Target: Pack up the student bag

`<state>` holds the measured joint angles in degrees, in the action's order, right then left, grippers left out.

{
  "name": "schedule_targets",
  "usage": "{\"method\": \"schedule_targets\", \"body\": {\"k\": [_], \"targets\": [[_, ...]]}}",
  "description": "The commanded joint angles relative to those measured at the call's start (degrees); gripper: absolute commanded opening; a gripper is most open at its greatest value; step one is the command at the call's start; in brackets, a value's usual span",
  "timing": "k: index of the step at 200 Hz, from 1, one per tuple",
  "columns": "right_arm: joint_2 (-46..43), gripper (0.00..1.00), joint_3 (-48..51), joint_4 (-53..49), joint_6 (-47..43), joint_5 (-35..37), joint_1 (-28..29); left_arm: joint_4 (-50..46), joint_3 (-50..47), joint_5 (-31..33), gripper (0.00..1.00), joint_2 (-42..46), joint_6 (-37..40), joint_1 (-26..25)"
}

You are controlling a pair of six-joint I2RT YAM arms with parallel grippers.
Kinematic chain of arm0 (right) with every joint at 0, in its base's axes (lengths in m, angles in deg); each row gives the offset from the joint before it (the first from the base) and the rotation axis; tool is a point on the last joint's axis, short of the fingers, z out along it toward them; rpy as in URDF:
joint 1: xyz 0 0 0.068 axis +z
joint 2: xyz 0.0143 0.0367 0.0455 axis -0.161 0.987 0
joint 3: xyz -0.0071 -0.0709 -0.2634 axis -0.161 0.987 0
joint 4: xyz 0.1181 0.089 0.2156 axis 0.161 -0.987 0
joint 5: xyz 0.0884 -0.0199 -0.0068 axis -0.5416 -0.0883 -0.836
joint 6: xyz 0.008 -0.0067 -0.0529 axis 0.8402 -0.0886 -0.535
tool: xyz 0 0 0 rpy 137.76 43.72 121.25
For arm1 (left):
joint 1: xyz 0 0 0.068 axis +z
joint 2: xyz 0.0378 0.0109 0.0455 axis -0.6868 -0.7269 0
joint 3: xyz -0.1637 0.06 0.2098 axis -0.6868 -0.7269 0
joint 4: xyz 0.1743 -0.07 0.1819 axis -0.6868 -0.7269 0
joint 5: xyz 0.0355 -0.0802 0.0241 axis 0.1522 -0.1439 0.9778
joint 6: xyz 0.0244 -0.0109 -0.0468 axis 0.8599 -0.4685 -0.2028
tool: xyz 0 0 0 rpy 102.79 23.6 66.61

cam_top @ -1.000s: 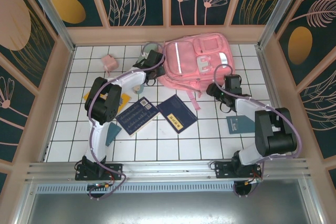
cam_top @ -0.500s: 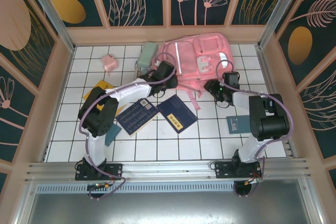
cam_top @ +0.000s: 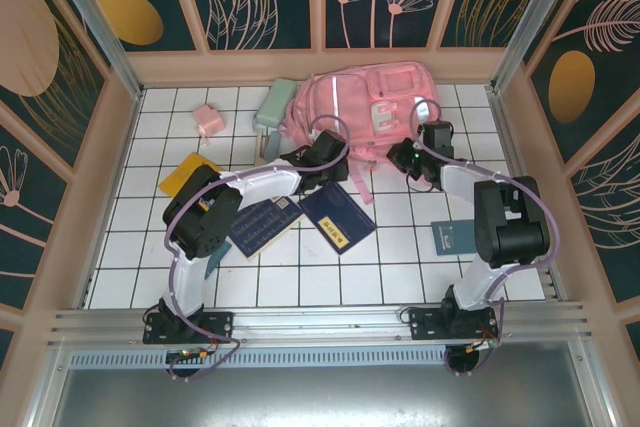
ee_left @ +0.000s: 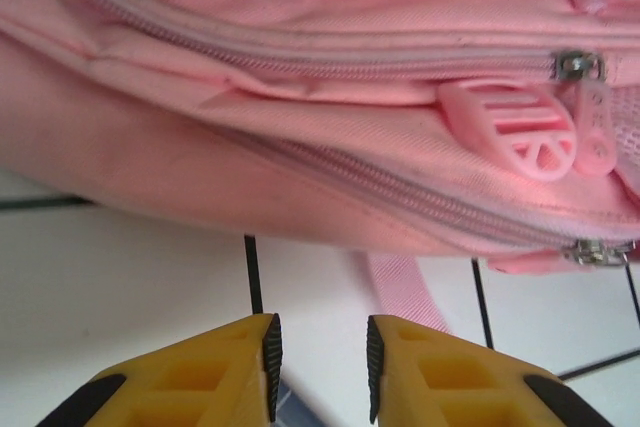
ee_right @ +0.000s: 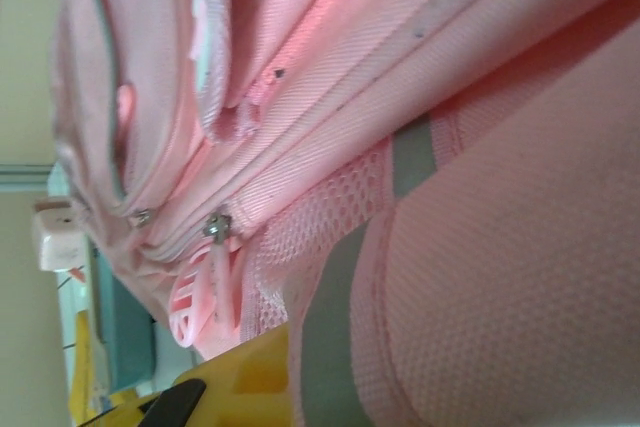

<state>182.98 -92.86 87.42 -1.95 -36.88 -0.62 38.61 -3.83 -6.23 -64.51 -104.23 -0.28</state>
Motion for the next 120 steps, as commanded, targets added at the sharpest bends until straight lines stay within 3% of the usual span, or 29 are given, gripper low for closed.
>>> {"method": "schedule_targets", "body": {"k": [1,85,120], "targets": [[-2.54,0.00,-2.09,1.50,0.27,-1.70,0.06,-2.10,4.10,3.27,0.31,-2.12,2.50,1.25],[10.41,0.00,-6.30,1.28,-2.96,-0.91,-1.00,-5.75,11.11,8.13,0.30,-10.31,8.62,2.65],[13.80,0.00,-9.24,-0.47,-4.45,-0.76,-1.08,-6.14,11.95,6.62,0.29,-10.52,9.70,3.34]]}}
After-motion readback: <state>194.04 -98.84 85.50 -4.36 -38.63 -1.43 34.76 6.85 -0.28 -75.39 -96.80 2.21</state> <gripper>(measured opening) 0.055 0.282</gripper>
